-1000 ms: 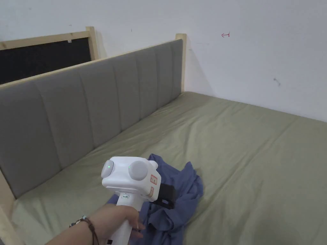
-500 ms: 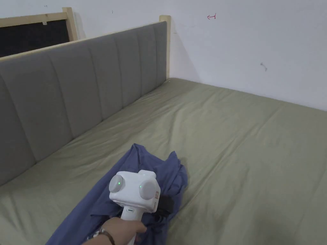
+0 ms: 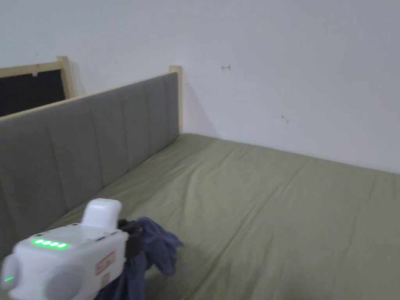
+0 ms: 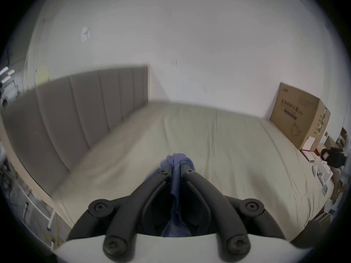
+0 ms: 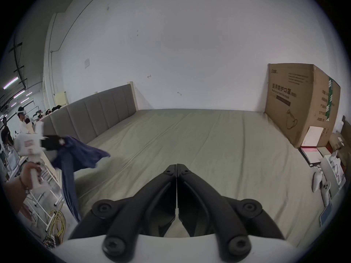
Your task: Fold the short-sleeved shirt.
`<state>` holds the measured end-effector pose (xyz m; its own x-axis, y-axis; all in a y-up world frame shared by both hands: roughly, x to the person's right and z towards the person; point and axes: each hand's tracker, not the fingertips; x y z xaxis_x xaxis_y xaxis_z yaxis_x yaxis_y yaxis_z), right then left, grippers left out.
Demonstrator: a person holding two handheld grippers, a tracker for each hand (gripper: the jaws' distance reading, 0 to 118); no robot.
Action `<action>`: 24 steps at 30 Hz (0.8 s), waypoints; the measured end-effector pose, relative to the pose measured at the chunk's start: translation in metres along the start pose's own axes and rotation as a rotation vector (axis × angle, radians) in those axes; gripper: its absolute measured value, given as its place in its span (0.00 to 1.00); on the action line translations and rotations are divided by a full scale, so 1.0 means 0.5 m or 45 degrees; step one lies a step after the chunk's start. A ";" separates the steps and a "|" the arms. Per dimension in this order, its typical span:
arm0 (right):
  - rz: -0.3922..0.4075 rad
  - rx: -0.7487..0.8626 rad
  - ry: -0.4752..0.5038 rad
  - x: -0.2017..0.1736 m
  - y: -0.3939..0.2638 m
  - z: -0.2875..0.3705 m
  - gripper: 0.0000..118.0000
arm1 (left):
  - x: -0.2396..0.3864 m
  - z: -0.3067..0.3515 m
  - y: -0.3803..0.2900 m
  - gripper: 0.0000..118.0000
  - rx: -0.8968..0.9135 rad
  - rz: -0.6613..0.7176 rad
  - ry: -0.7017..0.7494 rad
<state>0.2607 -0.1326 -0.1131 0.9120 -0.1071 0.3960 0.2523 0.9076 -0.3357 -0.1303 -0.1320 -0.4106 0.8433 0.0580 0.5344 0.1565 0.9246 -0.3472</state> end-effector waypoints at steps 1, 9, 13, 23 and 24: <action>-0.007 0.008 -0.016 0.005 0.004 0.010 0.00 | 0.002 0.042 0.026 0.06 0.052 -0.030 0.007; -0.041 0.118 -0.046 0.030 0.041 0.091 0.00 | 0.113 0.266 0.280 0.06 0.454 -0.036 -0.198; -0.080 0.192 -0.077 0.052 0.063 0.147 0.00 | 0.222 0.292 0.385 0.06 0.545 -0.001 -0.456; -0.163 0.255 -0.276 0.178 0.054 0.255 0.00 | 0.624 0.130 0.371 0.06 0.164 -0.194 -0.881; -0.184 0.246 -0.293 0.191 0.047 0.258 0.00 | 0.663 0.096 0.345 0.06 0.070 -0.213 -0.894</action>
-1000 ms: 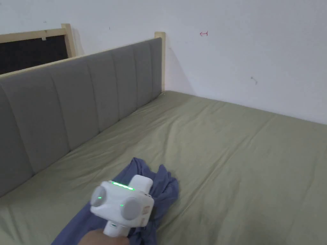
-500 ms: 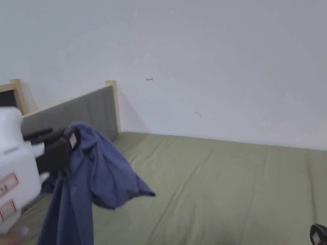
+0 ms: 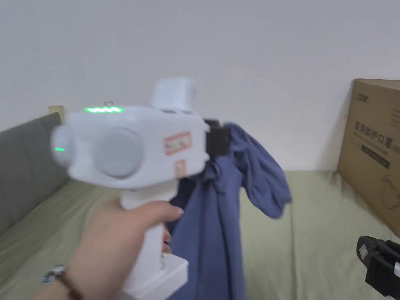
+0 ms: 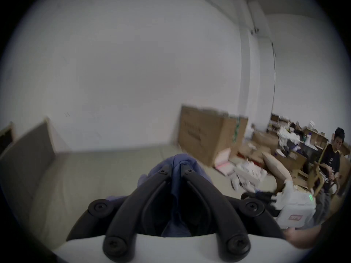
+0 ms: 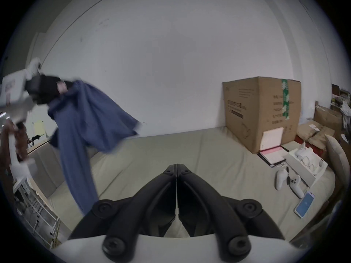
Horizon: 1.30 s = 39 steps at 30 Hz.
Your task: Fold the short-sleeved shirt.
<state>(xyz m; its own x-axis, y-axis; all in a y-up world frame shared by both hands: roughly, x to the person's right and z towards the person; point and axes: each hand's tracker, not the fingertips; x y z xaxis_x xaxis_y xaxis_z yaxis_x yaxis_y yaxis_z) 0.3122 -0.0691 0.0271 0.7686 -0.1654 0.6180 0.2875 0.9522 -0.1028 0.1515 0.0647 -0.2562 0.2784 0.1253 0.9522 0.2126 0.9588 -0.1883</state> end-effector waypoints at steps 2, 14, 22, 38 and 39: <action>-0.045 -0.027 -0.035 0.034 -0.014 -0.002 0.00 | 0.017 -0.124 -0.068 0.06 -0.251 0.065 -0.047; -0.110 -0.286 -0.100 0.110 -0.131 -0.056 0.00 | -0.005 -0.421 -0.568 0.06 -1.221 0.420 0.054; -0.128 -0.341 -0.068 0.097 -0.151 -0.072 0.00 | -0.067 -0.360 -0.520 0.97 -1.161 0.571 -0.027; 0.054 0.134 -0.009 0.007 -0.089 0.003 0.00 | -0.130 0.156 -0.404 0.25 0.213 0.209 0.513; 0.066 0.190 -0.010 0.001 -0.090 0.010 0.00 | -0.126 0.169 -0.404 0.00 0.261 0.139 0.554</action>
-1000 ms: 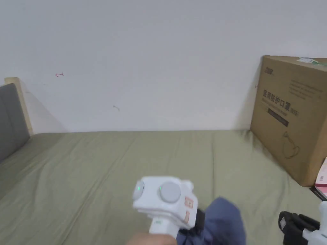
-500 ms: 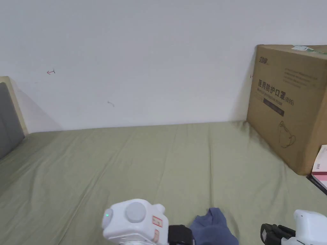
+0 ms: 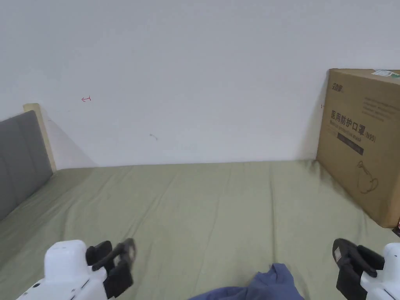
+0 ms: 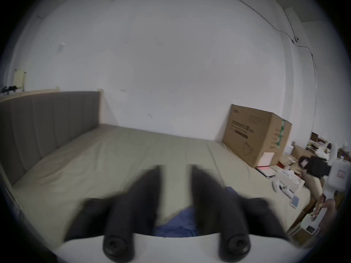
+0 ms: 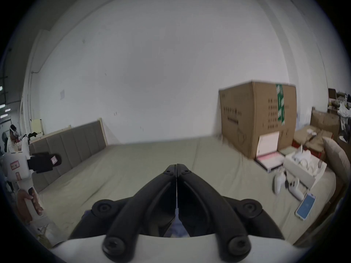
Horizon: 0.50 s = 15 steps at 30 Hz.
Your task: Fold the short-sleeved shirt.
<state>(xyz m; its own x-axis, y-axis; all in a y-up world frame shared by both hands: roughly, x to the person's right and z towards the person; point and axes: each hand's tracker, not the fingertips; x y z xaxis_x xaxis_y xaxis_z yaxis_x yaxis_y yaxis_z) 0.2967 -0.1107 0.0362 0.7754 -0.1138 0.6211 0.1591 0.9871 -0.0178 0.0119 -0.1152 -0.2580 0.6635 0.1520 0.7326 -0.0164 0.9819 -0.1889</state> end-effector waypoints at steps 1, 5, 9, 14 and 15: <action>0.016 0.063 -0.004 -0.007 -0.003 0.008 0.00 | 0.000 0.009 -0.014 0.00 0.006 -0.011 0.036; 0.063 0.167 -0.122 -0.025 -0.022 0.022 0.00 | 0.001 0.071 -0.058 0.00 0.108 -0.040 0.168; 0.043 0.134 -0.122 -0.022 -0.030 0.017 0.00 | 0.001 0.096 -0.074 0.00 0.126 -0.013 0.212; 0.017 0.072 -0.121 -0.015 -0.026 0.013 0.00 | 0.003 0.102 -0.045 0.00 0.127 -0.042 0.216; 0.011 0.066 -0.114 -0.015 -0.023 0.015 0.00 | 0.002 0.099 -0.030 0.00 0.121 -0.036 0.226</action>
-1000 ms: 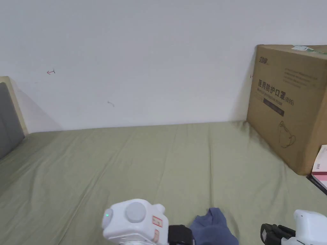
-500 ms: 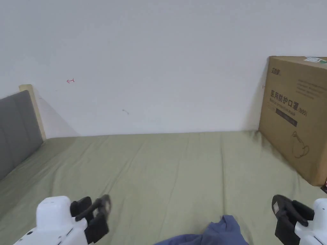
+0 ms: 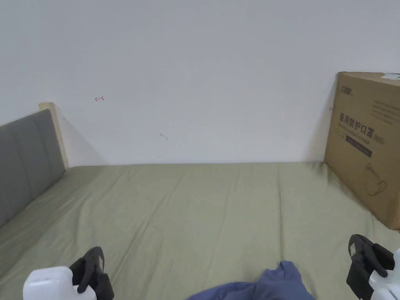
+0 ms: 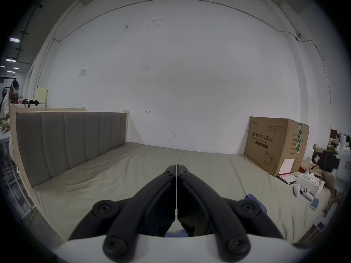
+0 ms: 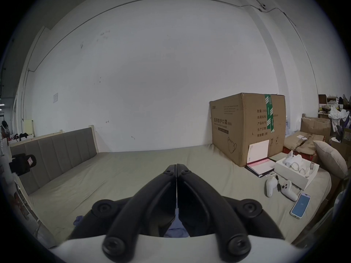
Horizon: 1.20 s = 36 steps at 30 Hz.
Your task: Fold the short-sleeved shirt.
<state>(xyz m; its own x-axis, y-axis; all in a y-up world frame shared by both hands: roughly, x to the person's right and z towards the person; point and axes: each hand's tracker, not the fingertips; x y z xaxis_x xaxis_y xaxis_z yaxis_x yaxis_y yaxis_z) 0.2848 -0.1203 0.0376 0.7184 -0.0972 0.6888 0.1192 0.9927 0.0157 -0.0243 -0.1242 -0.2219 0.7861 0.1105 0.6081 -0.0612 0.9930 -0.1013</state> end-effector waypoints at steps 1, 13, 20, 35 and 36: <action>-0.007 -0.008 0.008 0.000 0.002 0.001 0.00 | -0.005 -0.014 0.021 0.00 -0.031 0.007 0.007; -0.031 -0.172 0.119 0.004 -0.007 -0.029 0.00 | -0.107 -0.345 -0.123 0.09 -1.396 0.098 -0.181; -0.027 -0.302 0.099 0.013 -0.038 -0.061 0.00 | -0.129 -0.398 -0.277 0.96 -1.449 0.259 -0.073; -0.127 -0.690 0.205 0.016 -0.076 -0.249 0.00 | -0.046 -0.329 -0.293 0.11 -1.272 0.085 -0.018; -0.148 -0.751 0.229 0.018 -0.073 -0.279 0.00 | -0.056 -0.322 -0.284 0.07 -1.249 0.202 -0.117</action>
<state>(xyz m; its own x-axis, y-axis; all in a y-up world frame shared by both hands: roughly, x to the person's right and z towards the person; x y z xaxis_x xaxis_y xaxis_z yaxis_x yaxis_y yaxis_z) 0.3824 -0.1671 -0.0578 0.7762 -0.2634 0.5728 0.5245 0.7739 -0.3549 0.0614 -0.2751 -0.3511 0.7598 0.2825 0.5856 0.4064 0.4966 -0.7670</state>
